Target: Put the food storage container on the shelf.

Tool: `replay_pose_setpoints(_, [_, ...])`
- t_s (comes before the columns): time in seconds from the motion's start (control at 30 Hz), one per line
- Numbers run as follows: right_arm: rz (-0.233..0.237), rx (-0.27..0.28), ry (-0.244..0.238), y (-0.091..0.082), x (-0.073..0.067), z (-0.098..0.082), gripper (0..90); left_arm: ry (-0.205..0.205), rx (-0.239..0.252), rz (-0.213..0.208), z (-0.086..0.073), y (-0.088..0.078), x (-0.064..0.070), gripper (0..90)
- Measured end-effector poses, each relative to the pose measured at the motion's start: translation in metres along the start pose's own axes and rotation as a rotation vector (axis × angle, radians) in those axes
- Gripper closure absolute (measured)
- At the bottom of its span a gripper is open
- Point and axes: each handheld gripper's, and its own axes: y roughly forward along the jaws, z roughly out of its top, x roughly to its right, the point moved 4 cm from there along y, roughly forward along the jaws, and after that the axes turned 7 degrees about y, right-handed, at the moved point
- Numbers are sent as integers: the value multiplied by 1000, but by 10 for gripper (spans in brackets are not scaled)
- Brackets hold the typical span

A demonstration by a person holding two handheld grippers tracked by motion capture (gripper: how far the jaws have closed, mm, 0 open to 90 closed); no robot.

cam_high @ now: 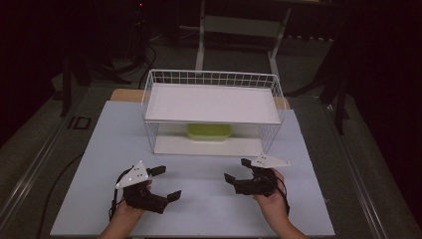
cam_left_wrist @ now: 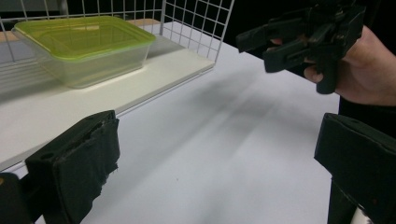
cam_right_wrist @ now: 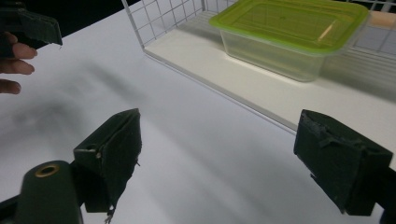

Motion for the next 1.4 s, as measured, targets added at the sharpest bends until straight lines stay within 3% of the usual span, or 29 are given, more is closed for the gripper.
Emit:
replay_pose_setpoints(0.27, [3,-4,12,-19,5,-9,156,4,-20,-5,-6,-9,4,8])
replay_pose_setpoints(0.63, [-20,-22,17,-35,16,-21,156,15,-12,29,-13,-20,1,8])
replay_pose_setpoints(0.7, [-13,-25,37,-41,20,-24,156,21,-11,47,-13,-23,0,8])
replay_pose_setpoints(0.83, [-21,-44,28,-47,25,-31,156,0,0,54,-16,-26,-3,8])
replay_pose_setpoints(1.0, [-42,-36,9,-50,33,-37,156,-17,-9,33,-21,-23,-3,8])
replay_pose_setpoints(1.2, [-40,-20,-9,-50,40,-40,156,-11,-31,16,-26,-20,0,8])
replay_pose_setpoints(1.23, [-44,-17,-43,-50,41,-41,156,-11,-34,16,-27,-20,-1,8])
replay_pose_setpoints(1.4, [-6,-36,-32,-48,44,-46,155,-18,-29,8,-28,-20,0,8])
